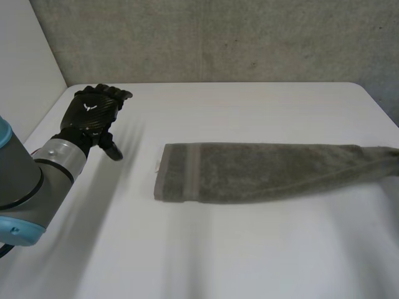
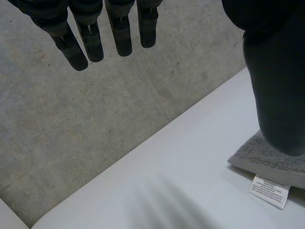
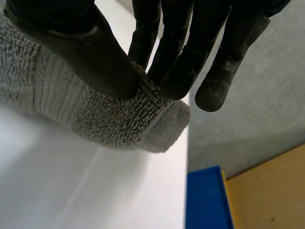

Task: Fold the towel.

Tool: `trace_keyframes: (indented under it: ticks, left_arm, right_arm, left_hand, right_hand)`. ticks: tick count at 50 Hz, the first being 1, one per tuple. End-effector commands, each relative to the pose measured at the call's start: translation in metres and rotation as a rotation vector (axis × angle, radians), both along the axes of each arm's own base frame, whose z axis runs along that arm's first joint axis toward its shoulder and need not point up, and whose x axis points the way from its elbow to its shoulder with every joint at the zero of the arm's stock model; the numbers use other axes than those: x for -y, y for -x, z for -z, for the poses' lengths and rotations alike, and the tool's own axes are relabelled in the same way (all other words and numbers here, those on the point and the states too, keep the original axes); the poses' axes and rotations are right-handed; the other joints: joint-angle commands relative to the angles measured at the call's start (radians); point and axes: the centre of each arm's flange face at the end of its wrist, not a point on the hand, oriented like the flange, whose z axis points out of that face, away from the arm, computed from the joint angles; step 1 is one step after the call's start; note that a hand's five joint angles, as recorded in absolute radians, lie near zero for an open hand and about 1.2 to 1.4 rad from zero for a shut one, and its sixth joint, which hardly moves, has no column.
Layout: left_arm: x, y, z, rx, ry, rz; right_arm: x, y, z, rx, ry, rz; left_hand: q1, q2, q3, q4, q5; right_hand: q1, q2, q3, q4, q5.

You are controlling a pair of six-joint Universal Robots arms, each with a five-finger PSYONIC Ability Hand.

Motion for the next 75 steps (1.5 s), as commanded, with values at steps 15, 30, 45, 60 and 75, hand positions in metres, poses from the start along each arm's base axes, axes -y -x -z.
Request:
trace_keyframes:
  ticks: [15, 30, 45, 60, 75]
  left_arm:
    - [-0.007, 0.003, -0.002, -0.004, 0.009, 0.007]
    - [-0.009, 0.003, 0.006, 0.003, -0.015, 0.012]
    - [-0.033, 0.03, 0.009, 0.007, -0.02, 0.116]
    - [-0.071, 0.113, 0.033, 0.023, -0.04, 0.358]
    - [-0.041, 0.138, 0.067, 0.039, -0.058, 0.345]
  right_arm:
    - [-0.149, -0.332, -0.021, 0.149, 0.077, -0.872]
    - [-0.155, -0.341, 0.021, 0.081, 0.007, -0.772]
    - [-0.136, -0.224, 0.027, 0.084, -0.068, -0.522]
    - [-0.142, -0.211, 0.041, 0.084, -0.065, -0.503]
    - [-0.141, -0.214, 0.044, 0.099, -0.044, -0.528]
  left_hand:
    - [-0.08, -0.077, -0.063, -0.079, -0.216]
    - [-0.083, -0.08, -0.066, -0.082, -0.219]
    - [-0.068, -0.065, -0.051, -0.067, -0.205]
    - [-0.065, -0.063, -0.048, -0.064, -0.202]
    - [-0.045, -0.042, -0.028, -0.043, -0.181]
  right_hand:
    - [0.084, 0.104, 0.067, 0.057, 0.07]
    - [-0.99, -0.97, -1.007, -1.017, -1.003]
    - [-0.963, -0.943, -0.98, -0.99, -0.977]
    - [-0.914, -0.894, -0.93, -0.94, -0.927]
    - [-0.781, -0.761, -0.798, -0.808, -0.795]
